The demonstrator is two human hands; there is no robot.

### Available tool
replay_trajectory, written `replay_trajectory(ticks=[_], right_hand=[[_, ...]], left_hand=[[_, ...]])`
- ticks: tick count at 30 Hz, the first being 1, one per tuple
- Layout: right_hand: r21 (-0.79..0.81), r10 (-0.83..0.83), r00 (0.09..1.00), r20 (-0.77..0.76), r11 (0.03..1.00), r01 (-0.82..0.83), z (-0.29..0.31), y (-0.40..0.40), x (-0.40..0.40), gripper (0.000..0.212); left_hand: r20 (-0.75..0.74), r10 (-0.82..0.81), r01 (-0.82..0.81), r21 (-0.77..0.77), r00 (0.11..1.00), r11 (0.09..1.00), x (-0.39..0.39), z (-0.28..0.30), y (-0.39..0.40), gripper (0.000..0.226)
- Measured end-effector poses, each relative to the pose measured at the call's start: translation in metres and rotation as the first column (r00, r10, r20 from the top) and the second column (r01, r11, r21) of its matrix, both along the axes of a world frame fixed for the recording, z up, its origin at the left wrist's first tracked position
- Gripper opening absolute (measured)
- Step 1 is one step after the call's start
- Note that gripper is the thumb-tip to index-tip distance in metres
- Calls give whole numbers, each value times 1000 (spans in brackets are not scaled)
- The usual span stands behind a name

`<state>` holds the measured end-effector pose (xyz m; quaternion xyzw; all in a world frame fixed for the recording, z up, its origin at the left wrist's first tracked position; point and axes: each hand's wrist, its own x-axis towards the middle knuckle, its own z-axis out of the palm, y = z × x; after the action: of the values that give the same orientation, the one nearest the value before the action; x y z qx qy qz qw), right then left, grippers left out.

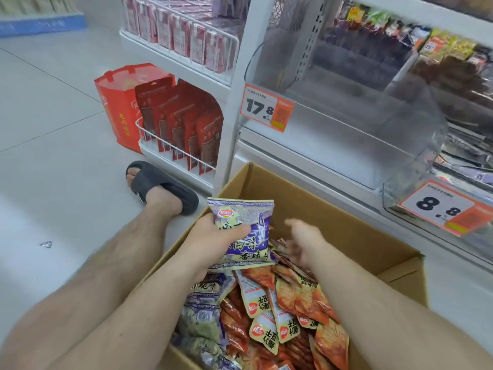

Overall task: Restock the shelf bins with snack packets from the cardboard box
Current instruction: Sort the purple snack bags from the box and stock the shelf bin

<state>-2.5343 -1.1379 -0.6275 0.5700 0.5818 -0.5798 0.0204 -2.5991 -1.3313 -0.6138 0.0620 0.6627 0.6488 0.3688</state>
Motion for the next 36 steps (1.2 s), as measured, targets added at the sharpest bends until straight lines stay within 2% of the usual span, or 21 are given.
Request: replay_trajectory(ticks=[2,4,6,8,11,13,17,19,22,26,31,34,35,36], right_hand=[[-59,22,987,160,998,-12,-24,-16,-4,41],[-176,113,973,199,981,-78,-50,-29,-12,44],[-233,172,966,192,964,-125,-68,-39,-19,31],[-255,141,971,191,963,-90,-76,-41,-19,17],[-240,108,985,137,968,-72,-68,-34,-5,13],[-189,174,982,70,969,-158,-49,-25,11,19],[52,309,946,-99,951,-305,19,-15,51,36],[153,357,913,-195,931,-332,54,-11,68,46],[217,362,871,-332,928,-303,90,-6,94,51],[364,390,823,-412,899,-244,118,-2,117,54],[490,521,759,-391,816,-308,148,4,128,53],[476,588,739,-330,779,-408,166,22,145,76],[447,578,736,-352,795,-410,172,28,150,88],[406,543,741,-396,827,-389,175,35,153,103]], left_hand=[[25,45,-46,30,999,998,-3,1,2,26],[34,72,-74,46,997,996,-7,3,2,28],[59,108,-112,72,992,991,-9,6,1,24],[91,133,-142,95,987,985,-12,10,-2,16],[166,144,-164,115,976,980,-13,18,-8,14],[261,119,-162,150,958,975,-12,23,-9,28],[413,57,-164,230,909,959,0,35,-1,45],[431,8,-140,274,903,951,10,42,7,53],[444,-62,-102,336,894,936,27,55,21,56],[401,-180,-4,415,898,910,52,74,42,62],[204,-179,81,414,962,907,71,109,67,60],[60,-172,141,347,983,927,77,127,75,37],[8,-184,172,331,983,928,80,135,77,44],[-43,-211,214,307,976,927,79,137,80,61]])
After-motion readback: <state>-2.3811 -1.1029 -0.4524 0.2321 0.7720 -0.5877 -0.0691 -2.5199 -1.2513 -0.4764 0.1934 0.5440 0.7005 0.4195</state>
